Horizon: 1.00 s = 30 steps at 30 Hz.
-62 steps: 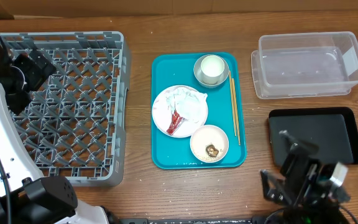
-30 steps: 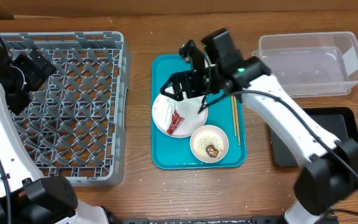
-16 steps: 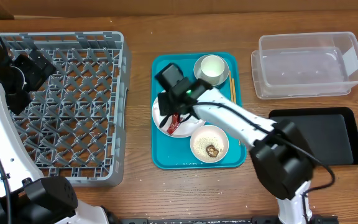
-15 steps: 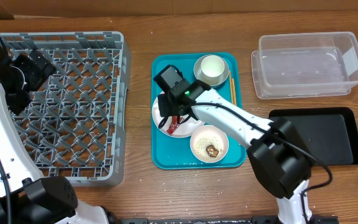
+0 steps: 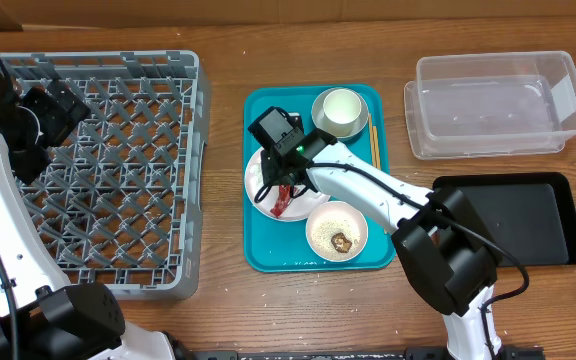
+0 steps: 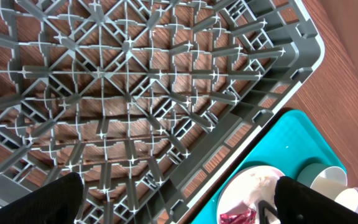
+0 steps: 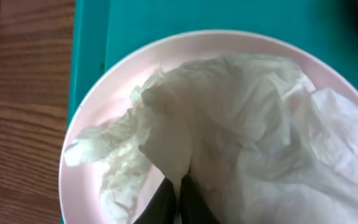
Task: Sort waste into correct bins and load items into the dishwasher
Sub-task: 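Reach the right gripper to the white plate and grasp the crumpled tissue, then carry the tissue to the clear plastic bin and release it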
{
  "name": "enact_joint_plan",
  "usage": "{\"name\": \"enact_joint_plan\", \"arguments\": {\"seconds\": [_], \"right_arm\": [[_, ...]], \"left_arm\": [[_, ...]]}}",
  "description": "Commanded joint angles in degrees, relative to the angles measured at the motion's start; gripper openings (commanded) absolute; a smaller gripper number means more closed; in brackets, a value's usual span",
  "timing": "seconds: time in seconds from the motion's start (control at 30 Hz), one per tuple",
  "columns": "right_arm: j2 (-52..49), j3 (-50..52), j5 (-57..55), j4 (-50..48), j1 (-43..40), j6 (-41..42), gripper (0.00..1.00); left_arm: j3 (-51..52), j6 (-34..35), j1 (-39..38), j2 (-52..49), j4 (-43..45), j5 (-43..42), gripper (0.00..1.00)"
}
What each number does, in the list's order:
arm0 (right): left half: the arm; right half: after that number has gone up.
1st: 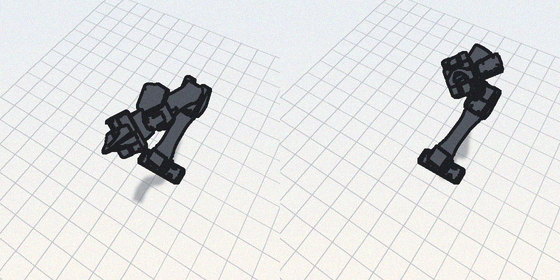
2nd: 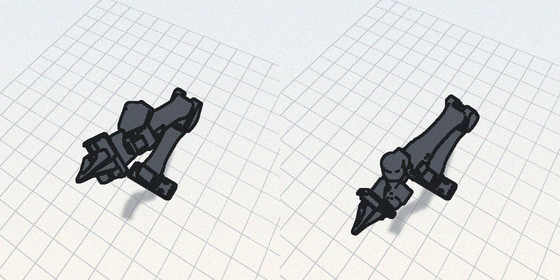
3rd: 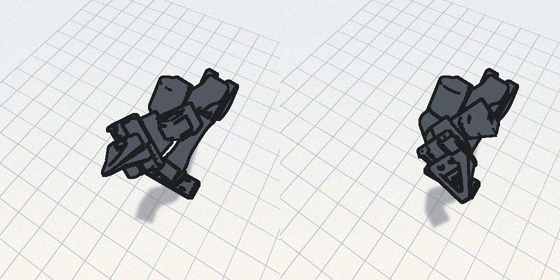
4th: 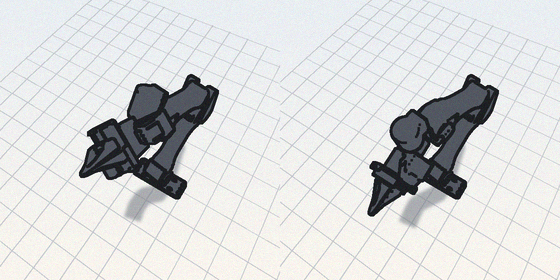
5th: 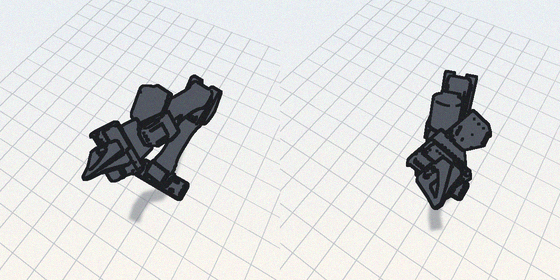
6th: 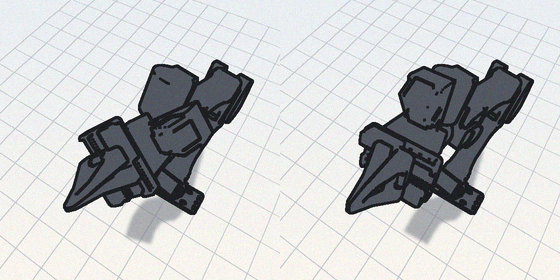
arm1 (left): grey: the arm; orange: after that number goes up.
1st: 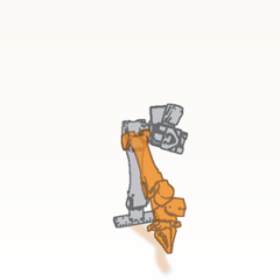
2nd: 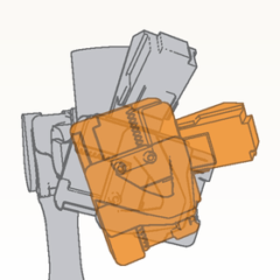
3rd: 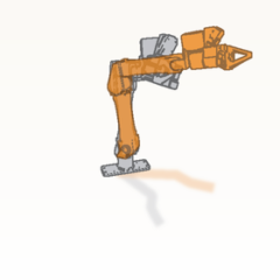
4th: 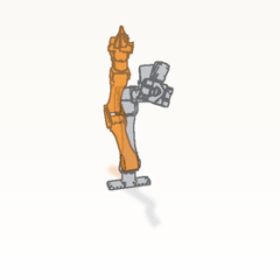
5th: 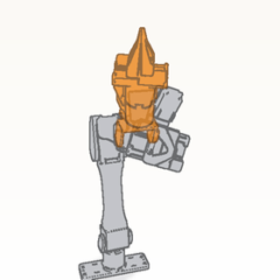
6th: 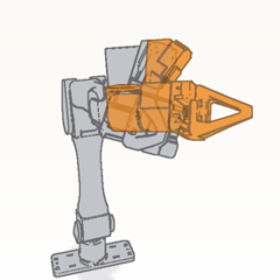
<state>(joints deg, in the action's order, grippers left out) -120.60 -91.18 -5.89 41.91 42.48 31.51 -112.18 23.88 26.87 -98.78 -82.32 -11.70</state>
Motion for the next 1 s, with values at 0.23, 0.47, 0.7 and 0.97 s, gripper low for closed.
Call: {"name": "enact_joint_plan", "arguments": {"seconds": [0.23, 0.47, 0.7, 0.97], "right_arm": [[10.0, -16.2, 4.7, 10.9, 0.0, 1.4, 0.04], [15.3, -19.6, 4.6, 15.4, -1.2, 1.8, 0.04], [18.2, -19.6, 0.1, 17.0, -2.8, 2.0, 0.04], [25.5, -19.6, -8.9, 19.7, -19.6, 9.2, 0.04]], "left_arm": [[-0.7, 0.6, 0.1, 0.8, 0.0, 0.2, 1.00], [-0.7, 0.6, 0.1, 0.8, 0.0, 0.2, 1.00], [-0.7, 0.6, 0.1, 0.8, 0.0, 0.2, 1.00], [-0.7, 0.6, 0.1, 0.8, 0.0, 0.2, 1.00]]}}
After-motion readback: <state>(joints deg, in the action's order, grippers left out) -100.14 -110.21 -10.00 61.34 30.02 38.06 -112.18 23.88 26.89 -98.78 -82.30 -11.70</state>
